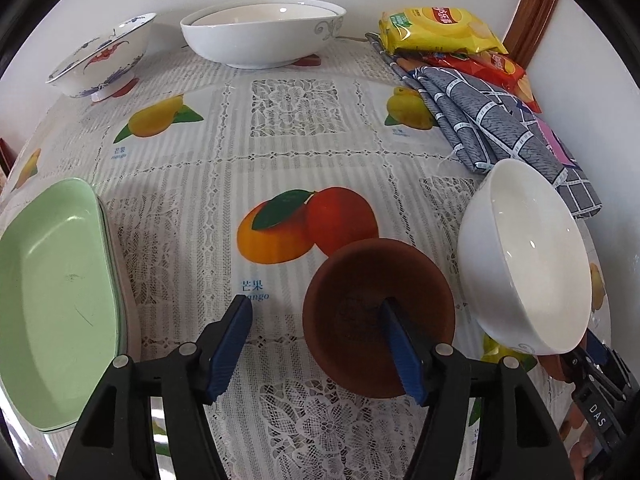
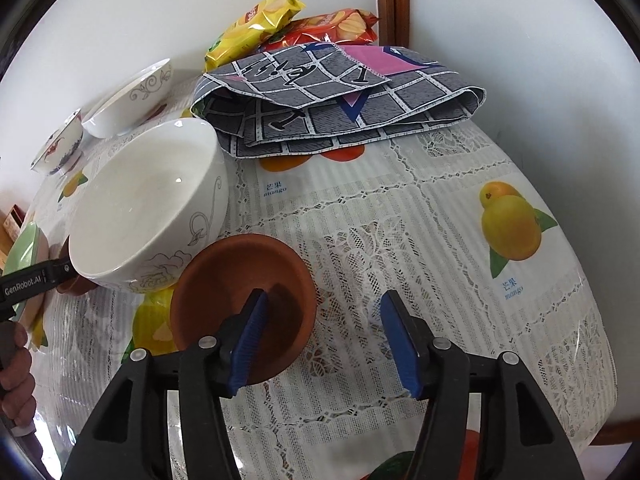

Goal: Organize plates and bowls
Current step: 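Close the left tool on one terracotta dish while the right tool grasps the other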

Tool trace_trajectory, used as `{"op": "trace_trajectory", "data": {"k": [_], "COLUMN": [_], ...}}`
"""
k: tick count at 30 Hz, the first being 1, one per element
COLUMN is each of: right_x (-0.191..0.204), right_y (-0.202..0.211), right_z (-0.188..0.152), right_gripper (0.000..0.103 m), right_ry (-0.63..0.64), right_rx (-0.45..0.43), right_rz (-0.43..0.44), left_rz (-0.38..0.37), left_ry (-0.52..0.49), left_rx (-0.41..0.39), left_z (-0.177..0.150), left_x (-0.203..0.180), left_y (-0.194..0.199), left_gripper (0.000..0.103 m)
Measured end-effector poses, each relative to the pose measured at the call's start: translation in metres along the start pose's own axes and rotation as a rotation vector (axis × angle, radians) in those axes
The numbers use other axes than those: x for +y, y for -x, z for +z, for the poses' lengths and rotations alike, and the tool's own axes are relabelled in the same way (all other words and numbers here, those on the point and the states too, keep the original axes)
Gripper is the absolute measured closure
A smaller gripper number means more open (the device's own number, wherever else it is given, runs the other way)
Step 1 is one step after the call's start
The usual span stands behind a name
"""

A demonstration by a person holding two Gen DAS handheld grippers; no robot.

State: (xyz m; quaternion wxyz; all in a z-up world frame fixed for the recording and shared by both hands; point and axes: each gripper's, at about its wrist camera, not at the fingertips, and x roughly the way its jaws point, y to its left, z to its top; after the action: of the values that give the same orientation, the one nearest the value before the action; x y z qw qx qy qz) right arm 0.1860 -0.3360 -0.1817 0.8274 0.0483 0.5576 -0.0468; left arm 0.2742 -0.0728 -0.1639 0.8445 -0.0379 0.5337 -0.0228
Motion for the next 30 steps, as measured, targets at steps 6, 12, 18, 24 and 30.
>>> {"op": "trace_trajectory", "data": {"k": [6,12,18,24,30], "right_x": [0.004,0.009,0.014,0.011,0.018], "right_y": [0.002,0.004,0.005,0.009,0.022], "right_z": [-0.002,-0.002,-0.001,-0.001,-0.002], "right_gripper": [0.046,0.068,0.081,0.092,0.095], "right_ry": [0.006,0.018,0.005,-0.038,-0.028], "right_rx": [-0.024,-0.026,-0.01,-0.001,-0.029], "right_rz": [-0.022,-0.007,-0.001,-0.002,-0.016], "left_rz": [-0.005,-0.019,-0.102,-0.131,-0.154], "left_ry": [0.012,0.042,0.064,0.051,0.047], "left_rx": [-0.022,-0.02,0.001,-0.012,-0.037], "left_z": [-0.001,0.002,0.002,0.0,-0.003], "left_x": [0.001,0.009,0.015,0.013,0.016], "left_y": [0.001,0.002,0.002,0.008,0.025], "left_gripper": [0.042,0.064,0.086,0.094,0.094]}}
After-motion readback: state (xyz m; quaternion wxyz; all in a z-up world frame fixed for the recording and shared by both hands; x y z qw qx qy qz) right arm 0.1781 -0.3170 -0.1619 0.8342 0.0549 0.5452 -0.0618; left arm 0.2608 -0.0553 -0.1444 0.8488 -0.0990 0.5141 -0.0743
